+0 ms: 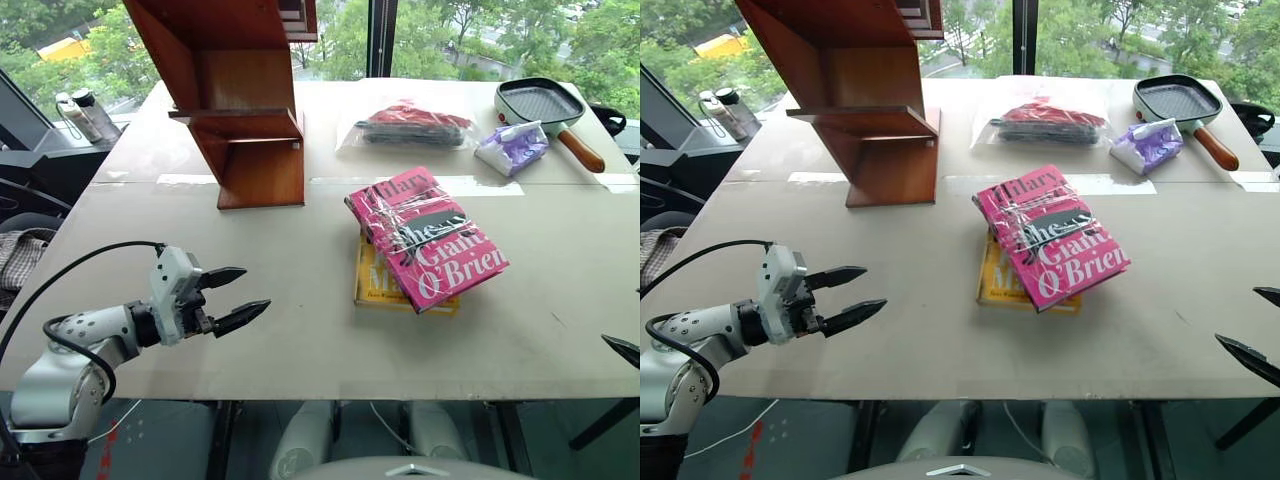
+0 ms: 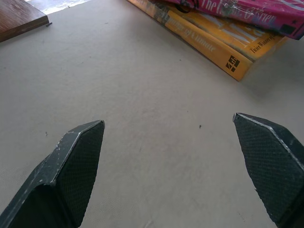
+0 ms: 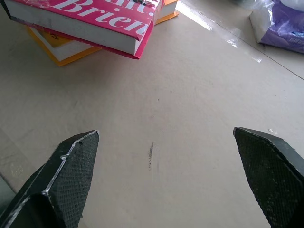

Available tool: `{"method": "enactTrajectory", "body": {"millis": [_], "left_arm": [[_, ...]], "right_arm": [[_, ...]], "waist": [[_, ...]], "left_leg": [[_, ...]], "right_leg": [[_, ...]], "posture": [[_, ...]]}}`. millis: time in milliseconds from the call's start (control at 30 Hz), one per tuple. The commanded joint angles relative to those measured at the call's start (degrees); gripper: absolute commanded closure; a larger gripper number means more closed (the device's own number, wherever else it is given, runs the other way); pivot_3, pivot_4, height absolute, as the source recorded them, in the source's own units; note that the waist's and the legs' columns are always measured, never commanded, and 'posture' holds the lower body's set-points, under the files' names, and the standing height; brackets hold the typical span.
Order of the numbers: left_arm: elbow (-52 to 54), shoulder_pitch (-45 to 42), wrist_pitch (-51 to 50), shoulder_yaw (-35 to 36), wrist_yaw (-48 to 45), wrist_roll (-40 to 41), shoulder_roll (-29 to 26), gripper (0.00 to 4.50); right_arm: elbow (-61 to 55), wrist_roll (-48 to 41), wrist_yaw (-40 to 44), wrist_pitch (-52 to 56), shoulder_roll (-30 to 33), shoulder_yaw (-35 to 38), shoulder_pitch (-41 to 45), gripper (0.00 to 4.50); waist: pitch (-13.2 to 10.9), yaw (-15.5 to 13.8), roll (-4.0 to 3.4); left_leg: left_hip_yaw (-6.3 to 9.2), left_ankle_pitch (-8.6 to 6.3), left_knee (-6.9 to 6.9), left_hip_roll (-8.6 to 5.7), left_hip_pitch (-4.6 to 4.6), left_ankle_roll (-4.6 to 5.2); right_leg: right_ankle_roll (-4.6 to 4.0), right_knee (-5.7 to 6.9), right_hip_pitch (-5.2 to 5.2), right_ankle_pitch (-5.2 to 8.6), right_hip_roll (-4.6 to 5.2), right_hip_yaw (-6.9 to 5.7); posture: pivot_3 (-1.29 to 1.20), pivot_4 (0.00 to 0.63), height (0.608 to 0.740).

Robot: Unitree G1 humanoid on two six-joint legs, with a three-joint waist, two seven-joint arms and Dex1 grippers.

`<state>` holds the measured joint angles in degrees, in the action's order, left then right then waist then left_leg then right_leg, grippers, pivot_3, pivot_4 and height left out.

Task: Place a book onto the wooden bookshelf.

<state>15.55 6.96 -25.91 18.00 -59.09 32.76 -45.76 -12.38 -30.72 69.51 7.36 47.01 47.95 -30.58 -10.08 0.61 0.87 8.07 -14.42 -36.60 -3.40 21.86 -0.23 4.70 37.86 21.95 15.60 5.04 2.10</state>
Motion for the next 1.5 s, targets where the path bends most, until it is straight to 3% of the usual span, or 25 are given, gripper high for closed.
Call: {"method": "enactTrajectory", "body": {"millis": [33, 100, 167, 267, 533, 767, 867, 1100, 1500], "left_arm": [[0.8, -2.7, 1.3, 0.1, -1.5, 0.2, -1.4, 0.03], [1.0, -6.7, 1.2, -1.9, -2.4, 0.8, -1.6, 0.03], [1.7, -8.6, 1.1, -3.1, -3.3, 1.0, -1.7, 0.03], [2.9, -10.7, 1.3, -3.9, -3.7, 1.8, -0.9, 0.00], [5.5, -10.6, 1.4, -2.9, -6.7, 5.6, -0.8, 0.00], [5.5, -9.2, 2.1, -0.6, -14.4, 9.3, -3.8, 0.00], [6.3, -8.2, 1.8, -0.3, -14.5, 9.9, -4.1, 0.00], [8.6, -5.2, 1.0, 0.8, -12.4, 10.9, -3.2, 0.00], [11.2, -1.4, 0.2, 1.5, -8.4, 11.6, -1.9, 0.00]], "right_arm": [[-2.6, 1.1, -5.2, 0.6, -0.9, -1.6, 3.0, 0.00], [-5.5, 2.9, -12.9, 3.7, -2.2, -5.3, 7.3, 0.00], [-6.4, 2.2, -15.0, 7.6, -1.6, -7.7, 9.8, 0.00], [-6.0, -1.2, -16.7, 14.4, -0.2, -10.9, 14.7, 0.84], [-4.9, 3.4, -22.3, 23.6, 4.7, -25.6, 31.2, 4.46], [4.8, 10.3, -23.8, 33.1, 5.4, -43.7, 53.2, 4.46], [7.6, 12.8, -23.3, 34.4, 4.6, -48.6, 58.6, 4.46], [9.7, 17.0, -21.5, 34.0, 1.7, -56.6, 64.6, 4.46], [14.7, 22.4, -21.5, 29.2, -7.0, -61.5, 70.1, 4.46]], "waist": [[0.0, 0.0, 0.01], [0.0, 0.0, 0.11], [0.1, 0.0, -0.02], [0.1, 0.2, -0.03], [0.0, 0.3, -0.05], [0.0, 0.5, -0.04], [0.0, 0.6, -0.05], [0.0, 0.4, -0.05], [0.0, 1.2, -0.05]], "left_leg": [[0.00, 0.00, 0.01, 0.00, 0.00, 0.00], [0.02, 0.00, 0.06, 0.01, -0.03, 0.00], [0.01, 0.01, 0.02, 0.00, -0.02, -0.01], [-0.04, 0.01, 0.04, -0.02, -0.04, 0.00], [-0.06, 0.00, 0.12, -0.02, 0.07, 0.00], [-0.21, 0.01, 0.13, -0.02, 0.10, 0.00], [-0.20, 0.01, 0.17, -0.01, 0.17, 0.00], [-0.10, 0.14, 0.13, -0.04, 0.98, -0.24], [-0.17, 0.15, 0.14, -0.04, 0.97, -0.24]], "right_leg": [[0.00, -0.01, 0.00, 0.00, 0.00, 0.00], [0.00, -0.01, 0.00, 0.00, -0.01, -0.03], [-0.01, 0.00, 0.00, -0.02, -0.01, -0.03], [-0.01, 0.01, 0.01, -0.02, 0.00, 0.03], [-0.01, -0.01, 0.19, -0.02, -0.01, 0.06], [-0.02, -0.01, 0.26, -0.02, -0.02, 0.06], [-0.02, -0.01, 0.39, -0.02, -0.01, 0.14], [-0.02, 0.05, 1.19, -0.04, 0.02, 0.12], [-0.04, 0.12, 1.25, -0.06, 0.00, 0.19]], "posture": [[0.00, 0.150, 0.740], [0.00, 0.150, 0.740], [0.00, 0.150, 0.740], [0.00, 0.150, 0.740], [0.00, 0.150, 0.740], [0.00, 0.150, 0.740], [0.00, 0.150, 0.740], [0.00, 0.150, 0.740], [0.00, 0.150, 0.740]]}}
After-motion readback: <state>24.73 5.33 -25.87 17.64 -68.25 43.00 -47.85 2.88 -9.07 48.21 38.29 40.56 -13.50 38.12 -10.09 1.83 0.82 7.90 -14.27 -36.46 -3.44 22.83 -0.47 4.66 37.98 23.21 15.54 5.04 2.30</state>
